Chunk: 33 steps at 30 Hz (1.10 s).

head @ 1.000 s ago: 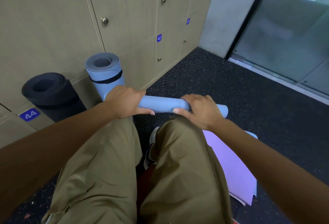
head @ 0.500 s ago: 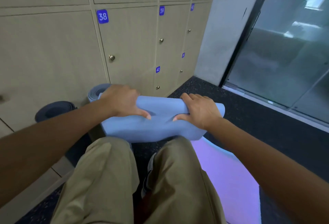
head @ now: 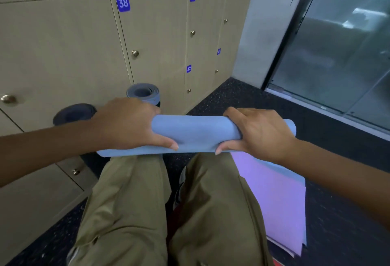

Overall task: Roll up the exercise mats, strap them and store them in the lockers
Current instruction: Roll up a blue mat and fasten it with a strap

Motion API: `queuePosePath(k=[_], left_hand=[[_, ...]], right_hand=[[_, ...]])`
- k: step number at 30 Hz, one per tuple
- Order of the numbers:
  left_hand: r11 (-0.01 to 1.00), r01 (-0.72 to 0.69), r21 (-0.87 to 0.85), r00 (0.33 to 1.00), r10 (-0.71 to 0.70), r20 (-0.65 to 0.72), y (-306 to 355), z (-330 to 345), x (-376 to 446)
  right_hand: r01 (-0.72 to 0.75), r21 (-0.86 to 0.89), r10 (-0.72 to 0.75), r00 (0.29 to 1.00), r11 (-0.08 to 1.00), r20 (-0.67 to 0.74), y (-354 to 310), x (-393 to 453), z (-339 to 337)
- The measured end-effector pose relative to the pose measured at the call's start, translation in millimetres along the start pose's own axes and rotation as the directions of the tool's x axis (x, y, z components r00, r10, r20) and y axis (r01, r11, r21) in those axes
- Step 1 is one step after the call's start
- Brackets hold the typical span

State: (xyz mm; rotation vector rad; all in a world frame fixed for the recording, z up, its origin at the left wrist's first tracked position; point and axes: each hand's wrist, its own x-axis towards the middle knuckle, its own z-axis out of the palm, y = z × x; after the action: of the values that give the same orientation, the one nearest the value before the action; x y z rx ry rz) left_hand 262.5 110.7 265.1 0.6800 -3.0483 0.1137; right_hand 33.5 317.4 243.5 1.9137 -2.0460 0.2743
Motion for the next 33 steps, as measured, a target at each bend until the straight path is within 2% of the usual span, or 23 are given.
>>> queuePosePath(k=[3,7,11,14,18,21,24,27,30,33], left_hand=[[0.997,-0.018,-0.078,0.997,0.024,0.069,7,21,-24],[0.984,-0.003,-0.179,0.983,0.035,0.178,21,47,-54],[0.925,-0.039,-0.378,0.985,0.099,0.14,27,78,-75],[0.912,-0.107,-0.395,0.986,0.148,0.075,32,91,-84],[0.905,-0.112,-0.409,0.975,0.179,0.13,34,103,-92],[0.912,-0.139,-0.387,0.976,0.192,0.101,37,110,-95],[0.906,-0.152,-0.394,0.974,0.205,0.095,38,114,-96],[0.899,-0.138,-0.415,0.967,0.213,0.141,36,117,-92],[0.897,-0.104,-0.43,0.956,0.21,0.206,33,119,-87],[0.89,-0.132,-0.436,0.964,0.217,0.152,33,121,-84]], right_hand=[[0.015,0.021,-0.015,1.0,1.0,0.027,-17,-26,11],[0.002,0.081,-0.013,0.991,0.997,0.137,-36,-59,28],[-0.018,0.109,-0.014,0.957,0.994,0.291,-51,-77,37],[-0.058,0.138,-0.007,0.904,0.989,0.428,-59,-84,40],[-0.074,0.159,-0.015,0.868,0.985,0.497,-64,-88,44],[0.001,0.188,-0.082,0.902,0.982,0.423,-61,-96,58],[0.086,0.093,-0.103,0.975,0.992,0.198,-61,-106,73],[0.093,0.031,-0.095,0.993,0.995,0.073,-67,-113,79],[0.074,0.041,-0.075,0.997,0.996,0.034,-70,-116,84],[0.029,0.106,-0.034,0.998,0.994,0.049,-70,-118,90]])
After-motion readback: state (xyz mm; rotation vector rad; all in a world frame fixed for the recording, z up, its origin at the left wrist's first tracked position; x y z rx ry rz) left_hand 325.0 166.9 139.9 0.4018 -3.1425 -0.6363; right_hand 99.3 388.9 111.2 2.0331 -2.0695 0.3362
